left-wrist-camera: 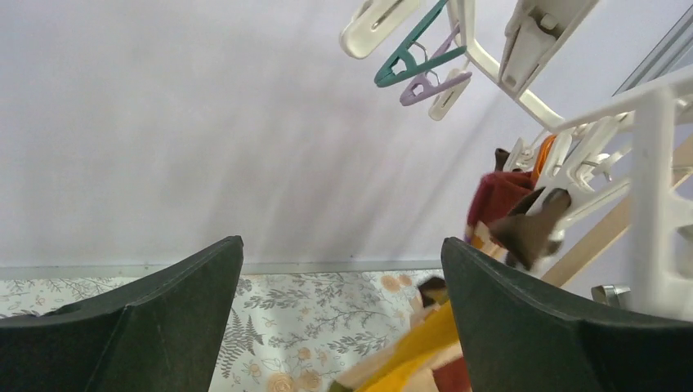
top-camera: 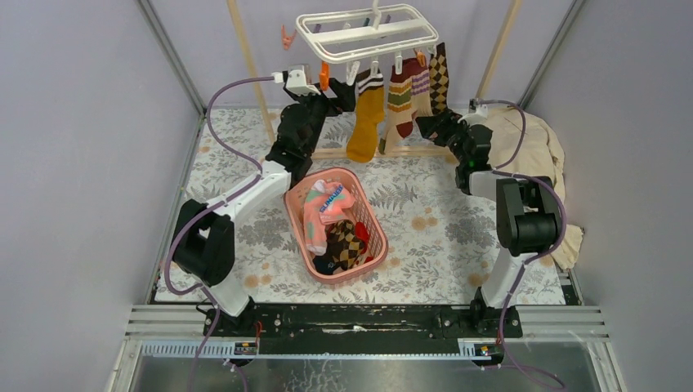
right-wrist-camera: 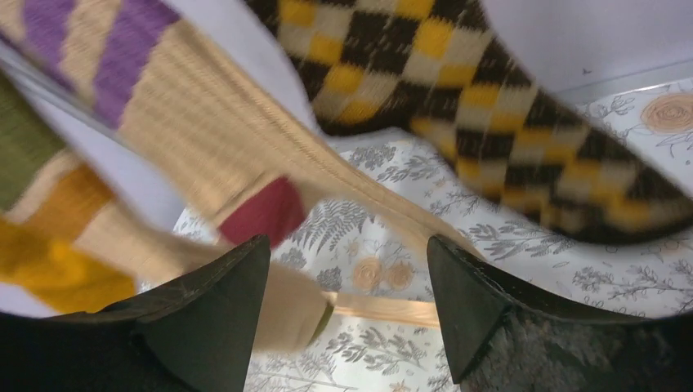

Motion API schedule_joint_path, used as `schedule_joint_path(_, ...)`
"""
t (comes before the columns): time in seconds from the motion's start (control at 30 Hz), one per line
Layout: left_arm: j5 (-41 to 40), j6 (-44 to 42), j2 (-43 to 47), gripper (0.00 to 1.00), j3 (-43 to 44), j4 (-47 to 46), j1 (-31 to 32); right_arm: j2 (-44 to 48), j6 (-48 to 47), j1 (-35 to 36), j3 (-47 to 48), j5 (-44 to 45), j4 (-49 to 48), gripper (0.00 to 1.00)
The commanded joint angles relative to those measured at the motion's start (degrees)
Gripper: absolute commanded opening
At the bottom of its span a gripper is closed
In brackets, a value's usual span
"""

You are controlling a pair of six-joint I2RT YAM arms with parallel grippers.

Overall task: Remove the socks clipped to the hanger
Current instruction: Adjust the hanger on the clothesline.

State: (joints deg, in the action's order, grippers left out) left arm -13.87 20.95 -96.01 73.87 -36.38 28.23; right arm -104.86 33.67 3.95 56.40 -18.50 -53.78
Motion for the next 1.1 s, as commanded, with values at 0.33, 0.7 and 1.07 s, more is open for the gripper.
schedule_joint_path(0.33, 5.8, 5.6, 0.5, 0.99, 0.0, -2.4, -6.6, -14.8, 6.9, -0.3, 8.9, -11.5, -34.3, 0.77)
schedule_joint_path(0.7, 8.1, 5.7, 0.3, 0.99, -0.3, -1.6, -6.5, -22.7, 14.2, 0.8, 20.4, -18.6, -37.2, 0.59)
schedule_joint_path(1.07, 10.9, 7.4, 2.0, 0.99, -2.1, -1.0, -6.5, -20.9, 14.4, 3.1, 18.9, -21.6, -37.2, 0.17)
